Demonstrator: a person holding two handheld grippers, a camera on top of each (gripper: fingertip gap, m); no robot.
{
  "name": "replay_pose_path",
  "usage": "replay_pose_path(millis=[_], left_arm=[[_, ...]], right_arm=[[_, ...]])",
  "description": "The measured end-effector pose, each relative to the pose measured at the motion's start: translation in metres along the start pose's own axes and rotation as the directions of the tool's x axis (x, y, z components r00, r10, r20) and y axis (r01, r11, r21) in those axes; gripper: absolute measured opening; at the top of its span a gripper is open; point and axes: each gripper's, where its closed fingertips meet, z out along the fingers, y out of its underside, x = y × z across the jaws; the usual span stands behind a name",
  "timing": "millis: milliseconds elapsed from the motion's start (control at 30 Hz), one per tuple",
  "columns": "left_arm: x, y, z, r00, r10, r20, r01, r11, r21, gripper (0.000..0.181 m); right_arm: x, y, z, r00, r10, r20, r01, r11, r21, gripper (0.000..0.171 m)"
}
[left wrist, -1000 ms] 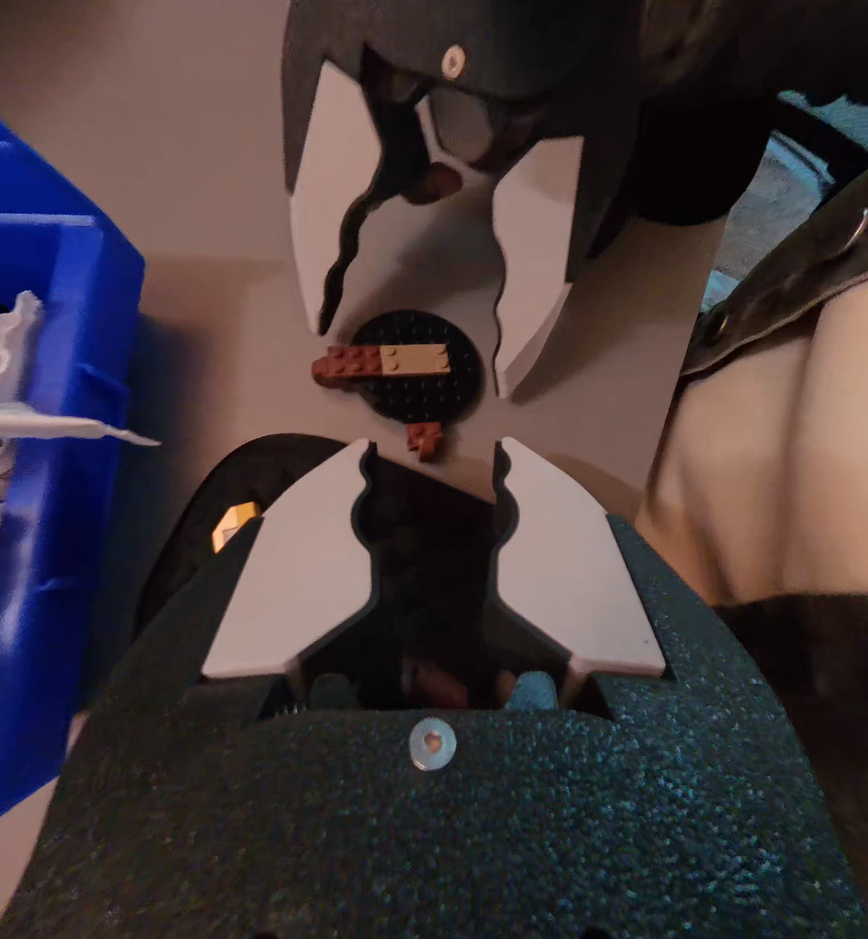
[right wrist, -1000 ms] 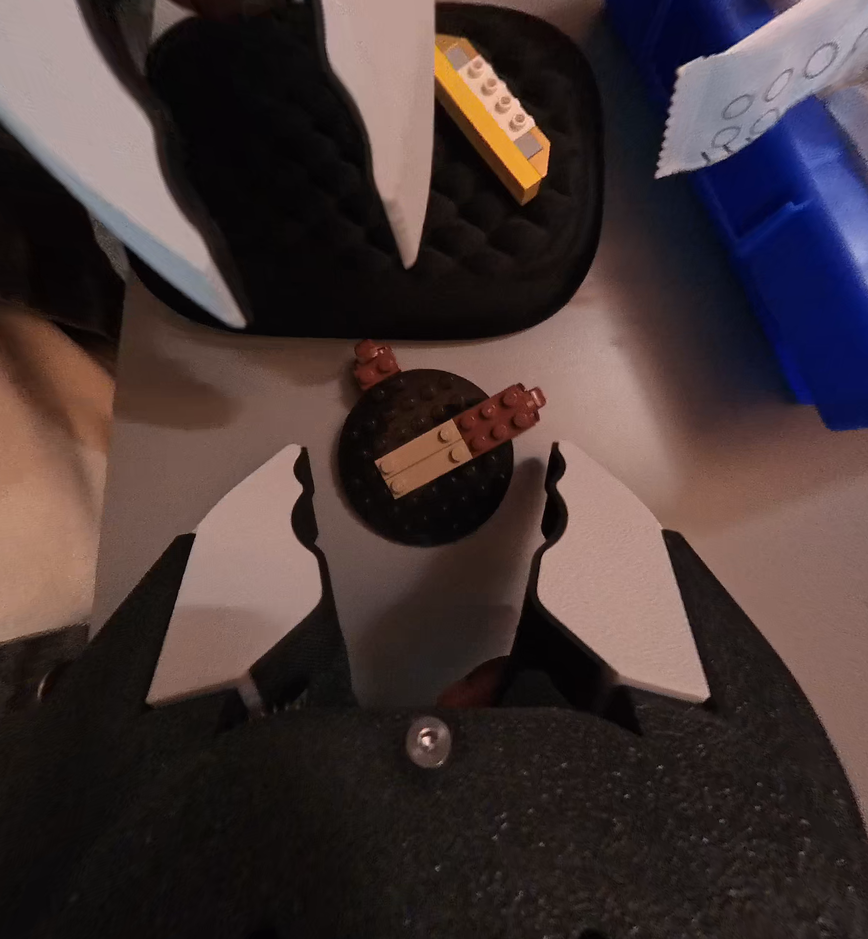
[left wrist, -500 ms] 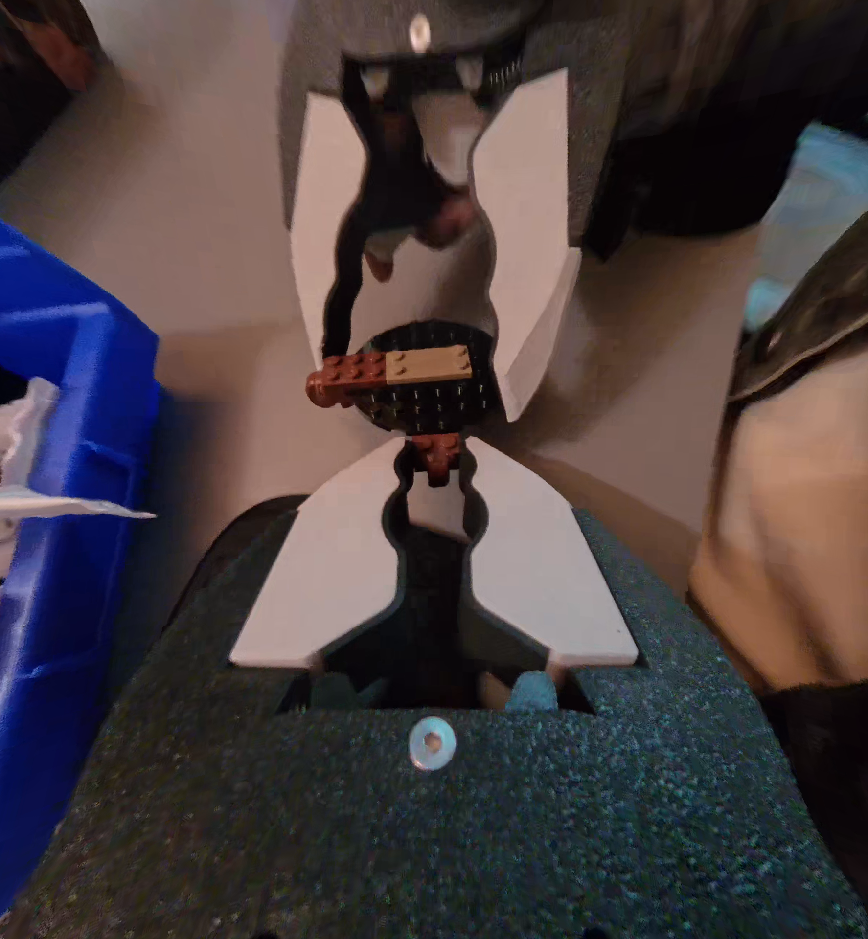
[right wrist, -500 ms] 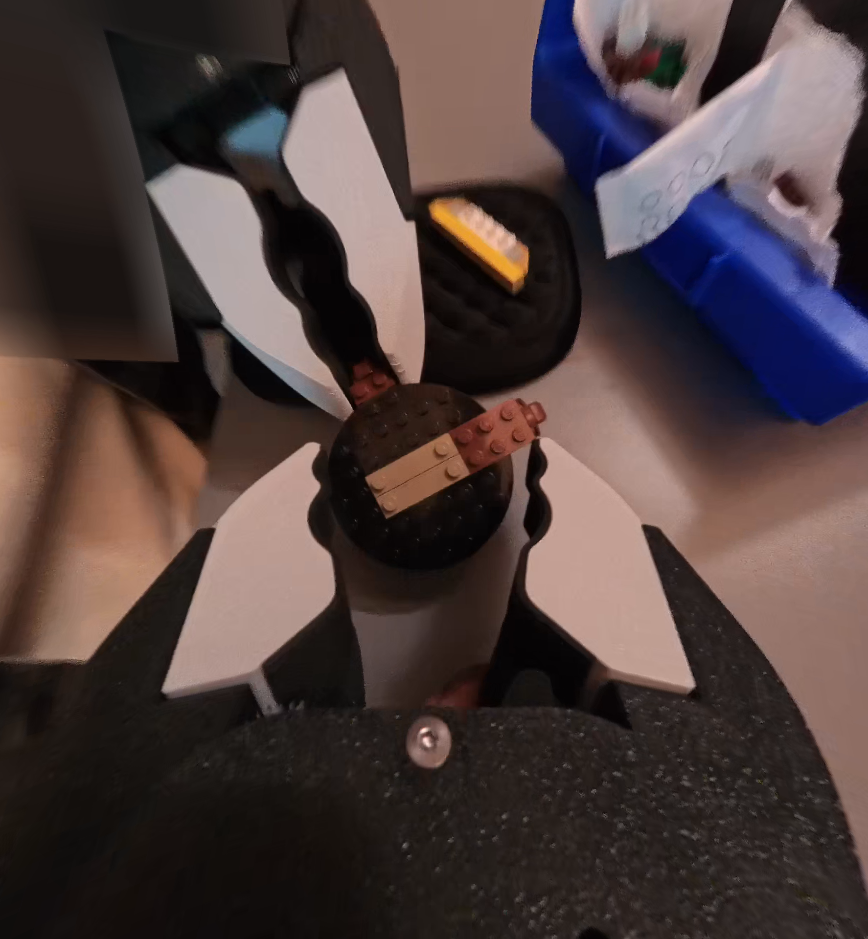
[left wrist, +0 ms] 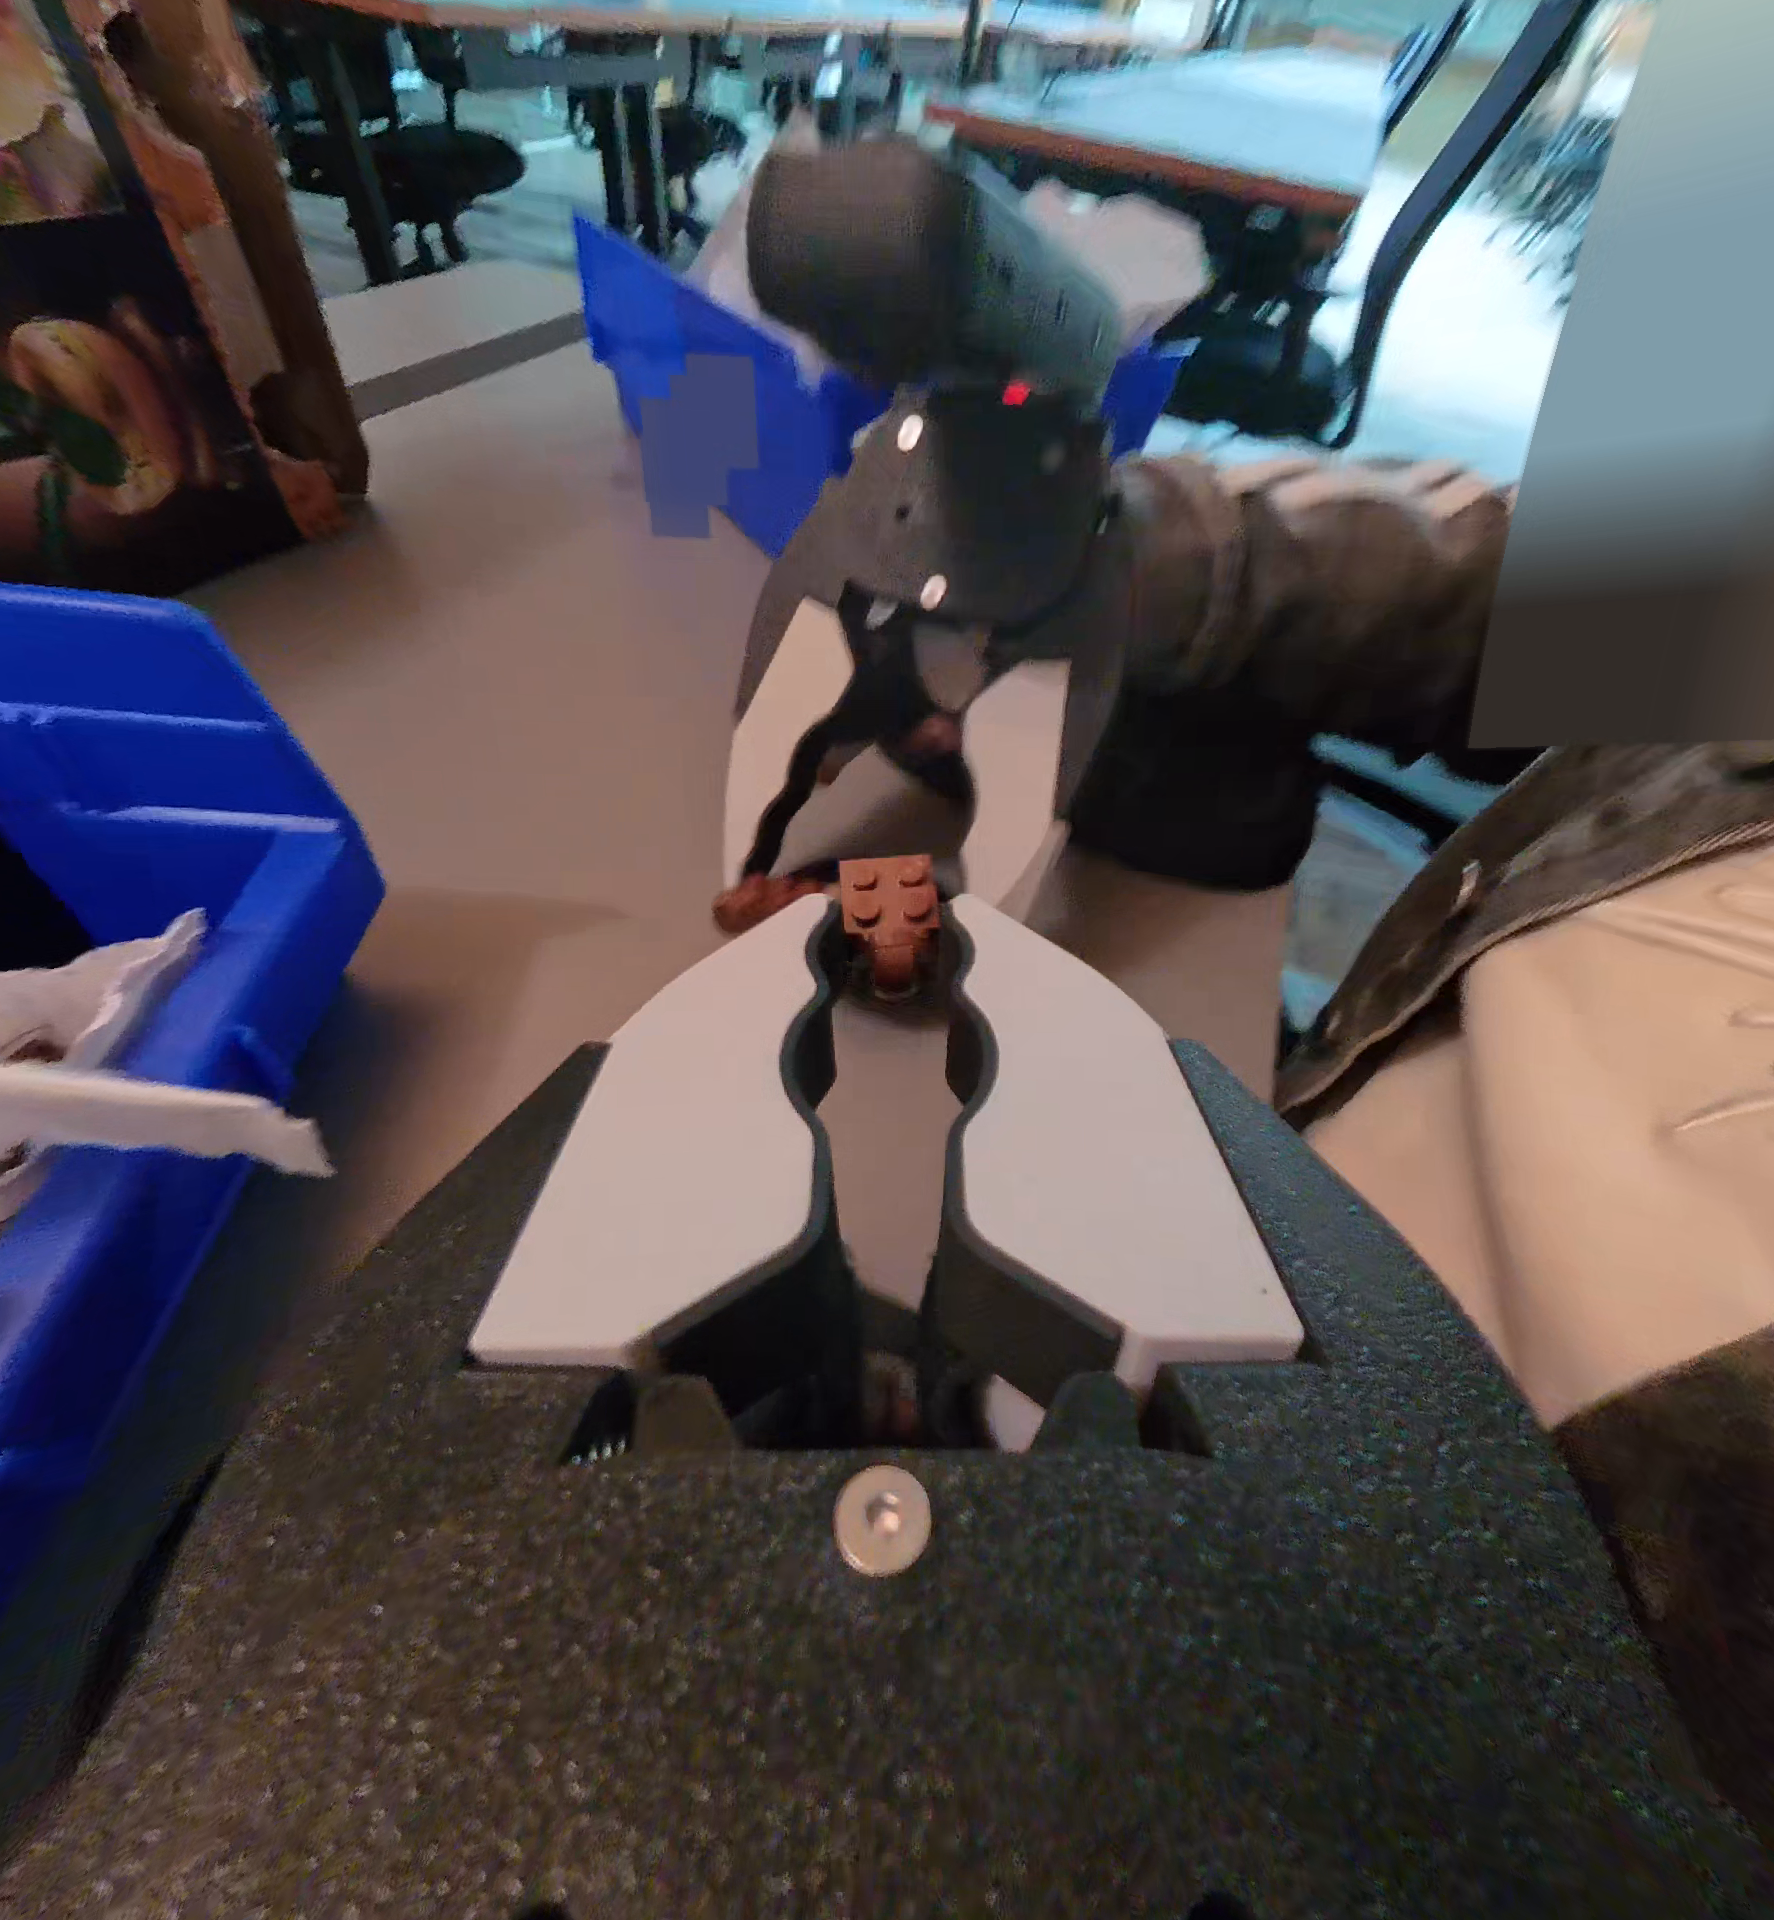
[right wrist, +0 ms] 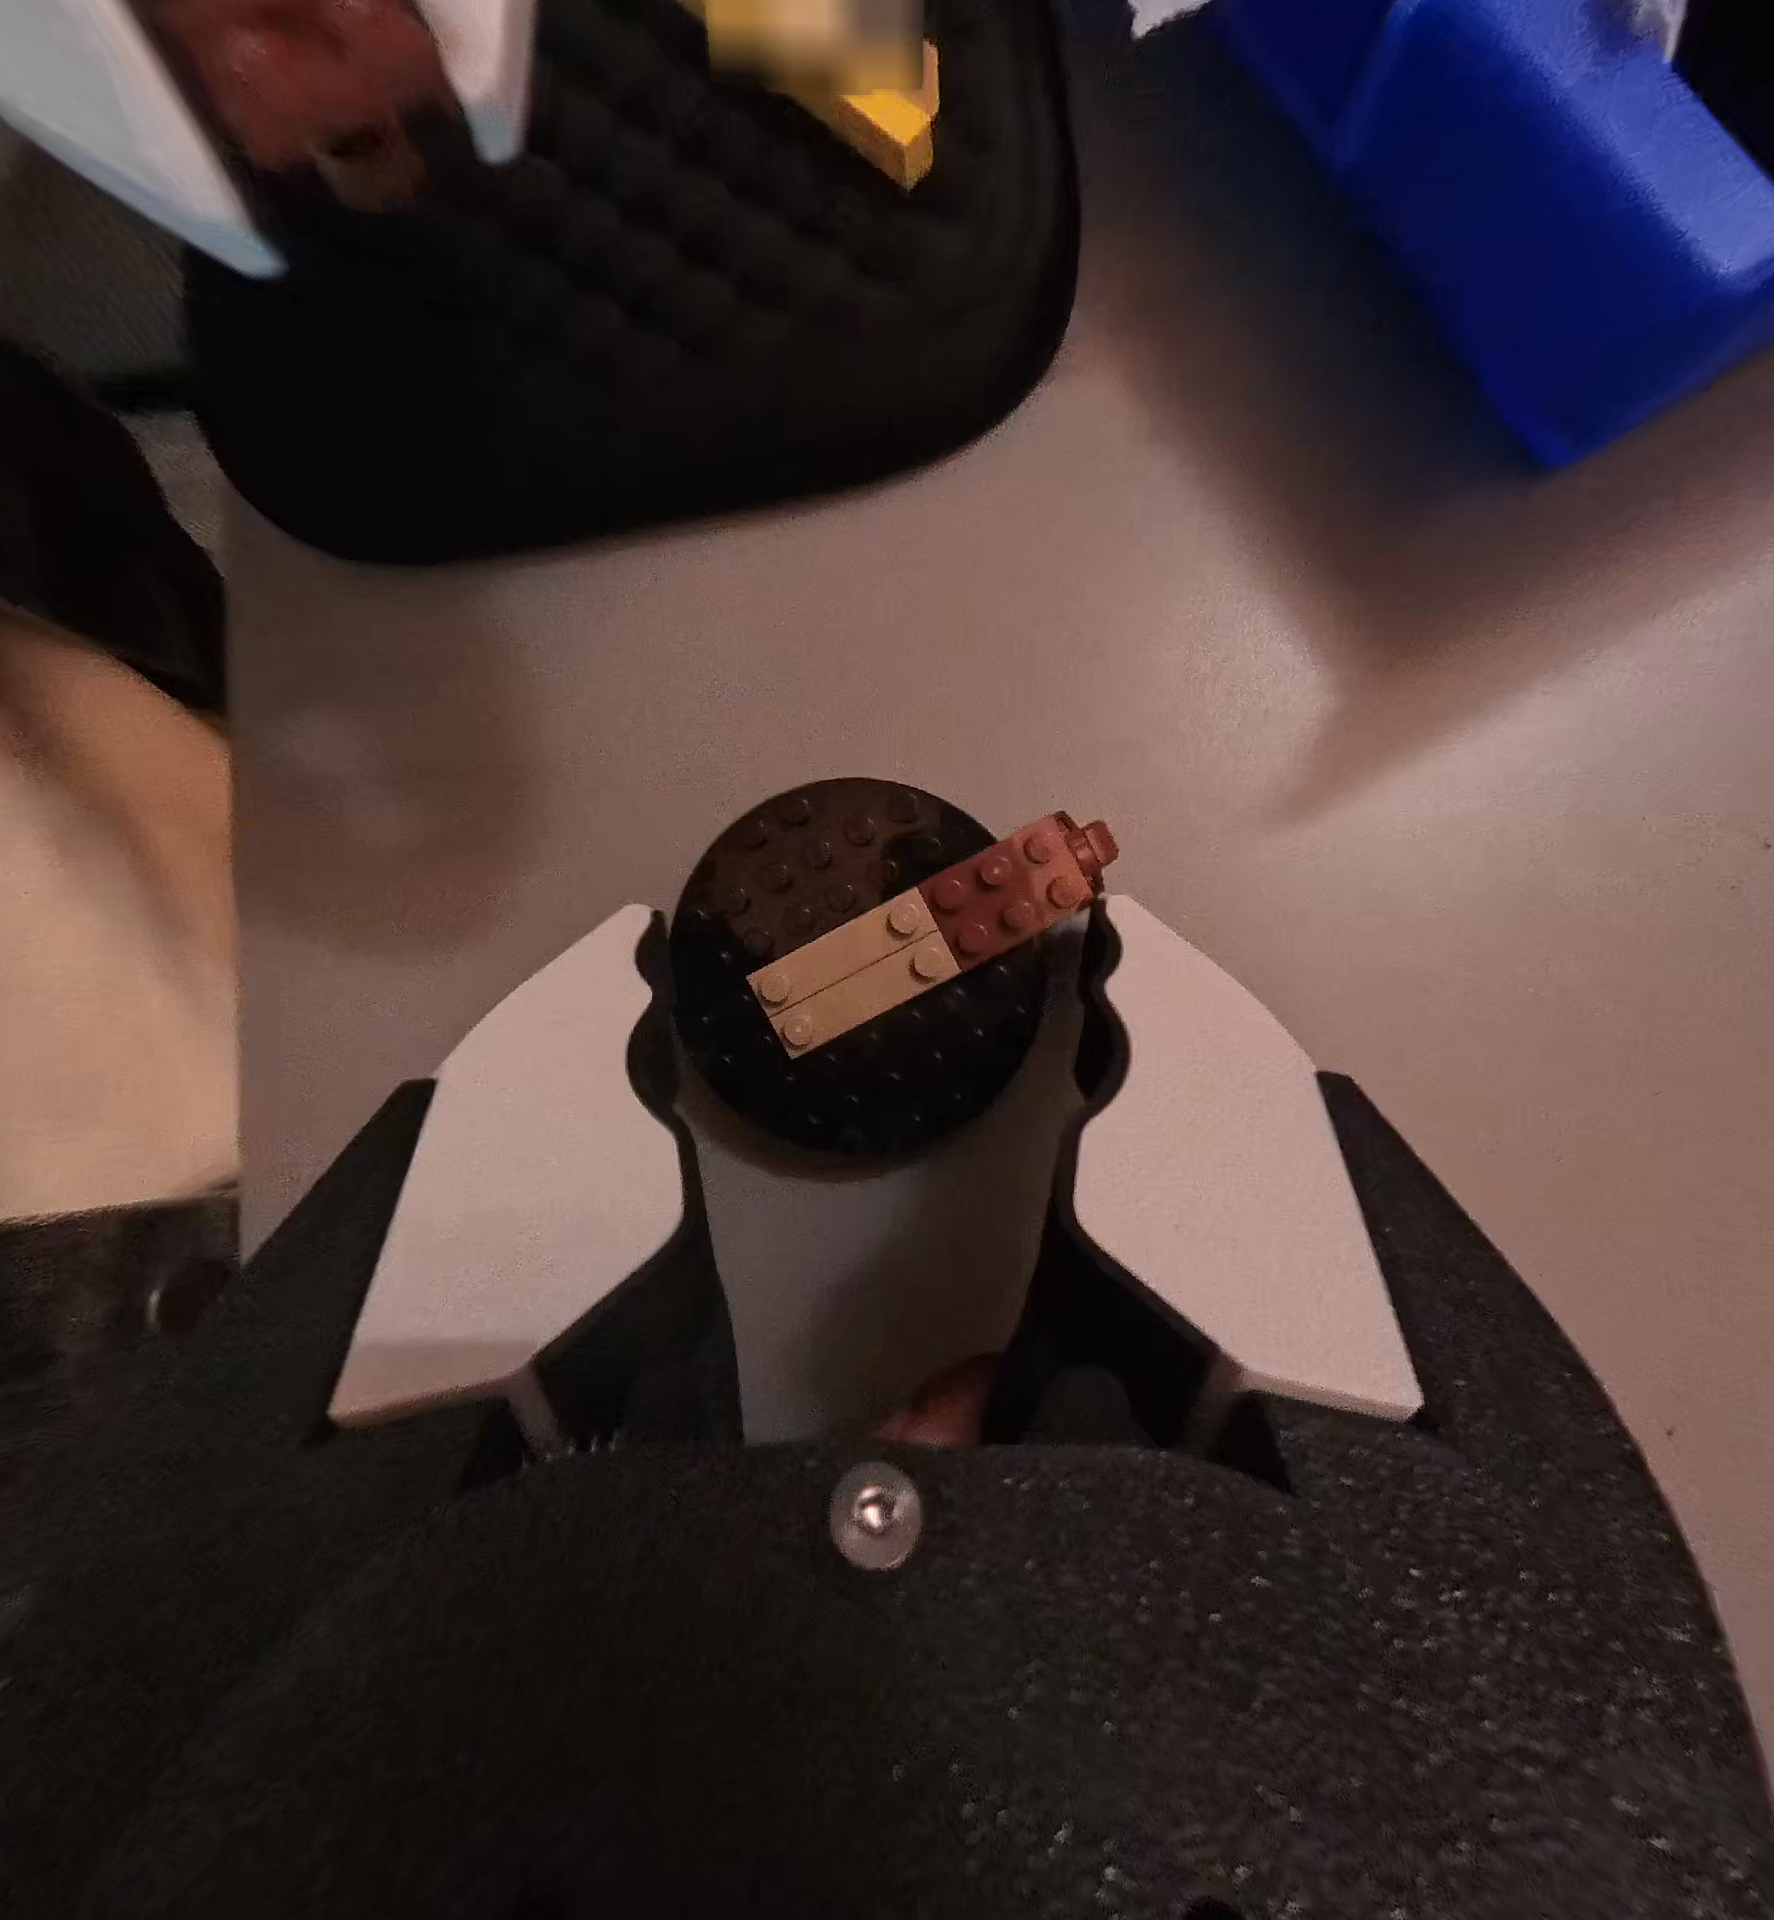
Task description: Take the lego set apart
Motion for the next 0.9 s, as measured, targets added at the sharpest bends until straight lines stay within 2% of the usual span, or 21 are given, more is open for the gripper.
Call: replay_pose_path(millis=[67,100,167,233,267,333,367,500,667,833,900], left_arm=[[0.006,-0.008,0.002,0.997,-0.055,-0.06,0.058,0.997,0.05,0.016],[0.007,-0.01,0.002,0.993,-0.079,-0.085,0.084,0.994,0.063,0.016],[0.009,-0.012,0.0,0.979,-0.138,-0.148,0.149,0.987,0.068,0.016],[0.012,-0.013,-0.003,0.954,-0.199,-0.223,0.217,0.974,0.062,0.016],[0.015,-0.012,-0.004,0.939,-0.223,-0.261,0.242,0.969,0.043,0.016],[0.022,-0.01,-0.004,0.913,-0.248,-0.324,0.259,0.966,-0.009,0.016],[0.026,-0.01,-0.003,0.9,-0.253,-0.355,0.259,0.965,-0.03,0.016],[0.041,-0.012,0.0,0.856,-0.263,-0.444,0.244,0.965,-0.101,0.016],[0.049,-0.018,0.001,0.806,-0.286,-0.518,0.257,0.958,-0.13,0.016],[0.05,-0.019,-0.001,0.782,-0.305,-0.543,0.272,0.952,-0.143,0.016],[0.047,-0.027,-0.004,0.795,-0.264,-0.546,0.268,0.961,-0.074,0.021]], right_arm=[[0.0,-0.001,0.002,1.0,-0.019,-0.015,0.019,1.0,-0.001,0.076],[0.002,-0.002,0.001,0.999,-0.026,-0.026,0.026,1.0,0.01,0.087],[0.002,-0.008,-0.008,0.998,-0.059,-0.035,0.061,0.996,0.06,0.09],[0.001,-0.028,-0.027,0.984,-0.156,-0.082,0.169,0.968,0.185,0.073],[-0.005,-0.045,-0.043,0.962,-0.241,-0.126,0.268,0.919,0.289,0.061],[-0.032,-0.077,-0.076,0.879,-0.418,-0.231,0.477,0.748,0.462,0.036],[-0.046,-0.086,-0.085,0.828,-0.491,-0.273,0.559,0.673,0.485,0.03],[-0.07,-0.089,-0.075,0.651,-0.685,-0.327,0.757,0.55,0.354,0.024],[-0.078,-0.089,-0.065,0.557,-0.754,-0.347,0.828,0.478,0.292,0.013],[-0.079,-0.09,-0.065,0.581,-0.724,-0.373,0.813,0.492,0.312,0.012],[-0.073,-0.095,-0.072,0.66,-0.64,-0.393,0.75,0.534,0.389,0.012]])
